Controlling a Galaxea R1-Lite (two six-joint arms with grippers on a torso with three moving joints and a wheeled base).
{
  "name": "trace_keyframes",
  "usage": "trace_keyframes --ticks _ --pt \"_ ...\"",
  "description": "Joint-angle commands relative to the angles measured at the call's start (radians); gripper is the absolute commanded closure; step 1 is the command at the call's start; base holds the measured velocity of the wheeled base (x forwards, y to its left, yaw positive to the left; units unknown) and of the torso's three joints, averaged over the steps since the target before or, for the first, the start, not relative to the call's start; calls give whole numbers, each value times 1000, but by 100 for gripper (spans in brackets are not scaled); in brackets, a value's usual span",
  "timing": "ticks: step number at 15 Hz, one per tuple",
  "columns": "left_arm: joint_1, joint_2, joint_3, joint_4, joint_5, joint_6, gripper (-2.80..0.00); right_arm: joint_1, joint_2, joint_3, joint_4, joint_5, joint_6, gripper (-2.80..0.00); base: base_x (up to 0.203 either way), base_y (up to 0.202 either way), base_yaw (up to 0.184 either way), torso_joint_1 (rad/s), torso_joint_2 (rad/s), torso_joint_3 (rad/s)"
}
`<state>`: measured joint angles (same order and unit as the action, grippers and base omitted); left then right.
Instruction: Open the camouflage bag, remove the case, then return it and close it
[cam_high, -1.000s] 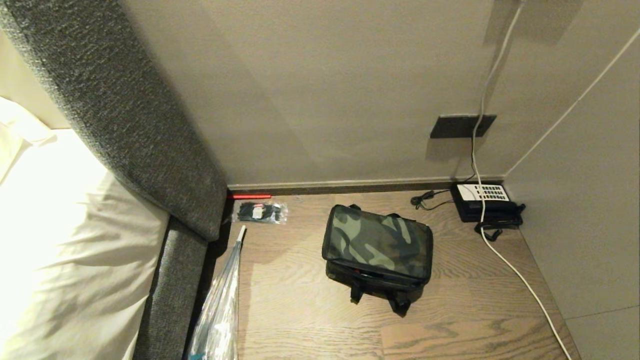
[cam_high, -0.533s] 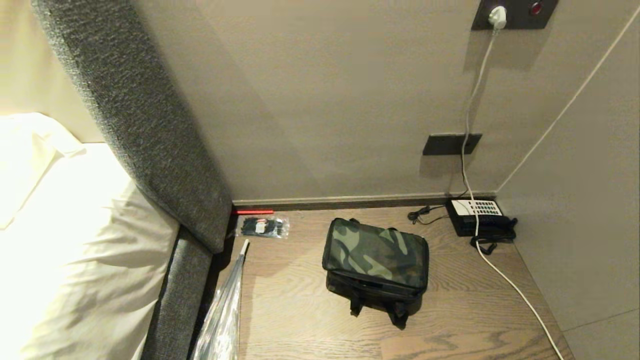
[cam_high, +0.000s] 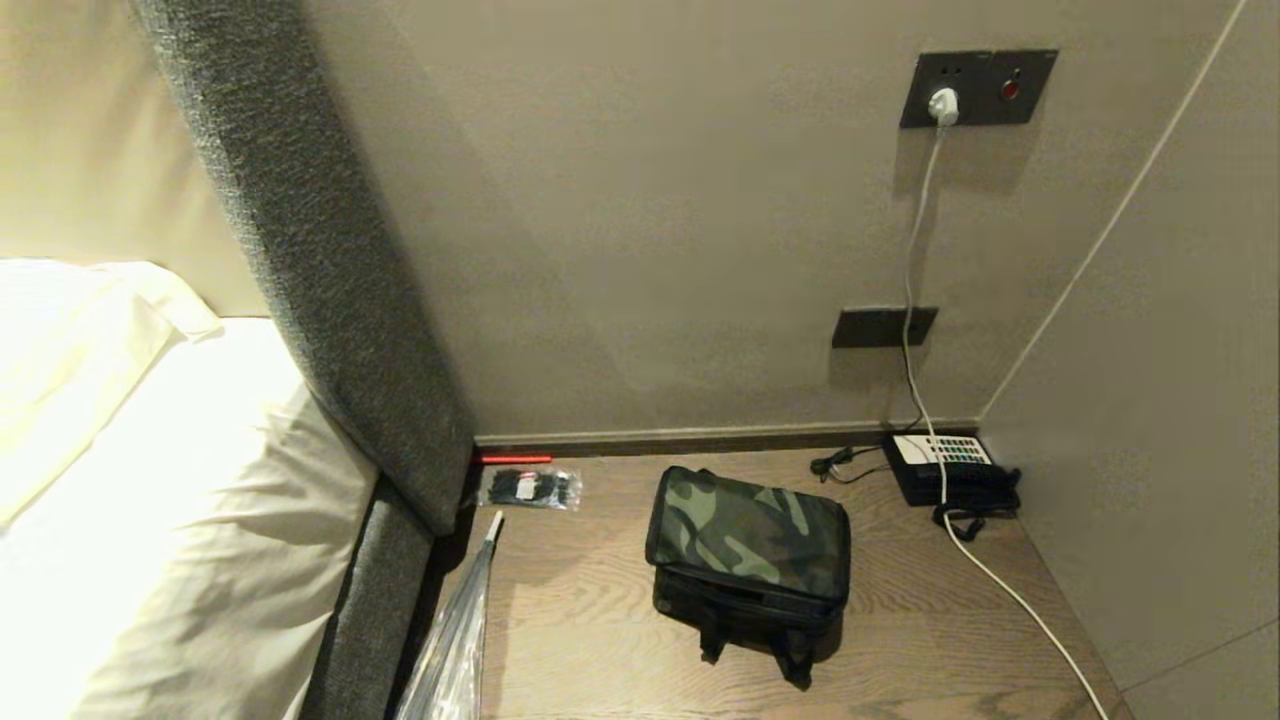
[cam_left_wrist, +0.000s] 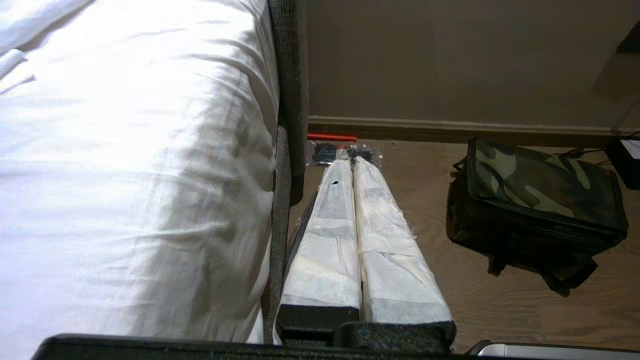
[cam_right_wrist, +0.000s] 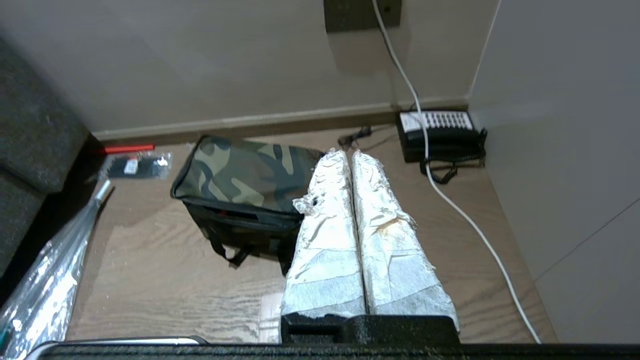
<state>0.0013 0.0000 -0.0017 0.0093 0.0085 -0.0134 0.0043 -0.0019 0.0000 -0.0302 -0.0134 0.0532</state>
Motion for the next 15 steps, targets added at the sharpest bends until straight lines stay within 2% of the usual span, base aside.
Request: trace_keyframes --ticks 1,12,15 --pt "0 -2 0 0 1 0 0 0 -30 14 0 0 0 0 0 0 0 -2 2 203" --pt "0 -2 0 0 -1 1 0 0 -30 14 0 0 0 0 0 0 0 3 1 204" --pt "0 -2 0 0 -1 1 0 0 -30 14 0 0 0 0 0 0 0 2 6 85"
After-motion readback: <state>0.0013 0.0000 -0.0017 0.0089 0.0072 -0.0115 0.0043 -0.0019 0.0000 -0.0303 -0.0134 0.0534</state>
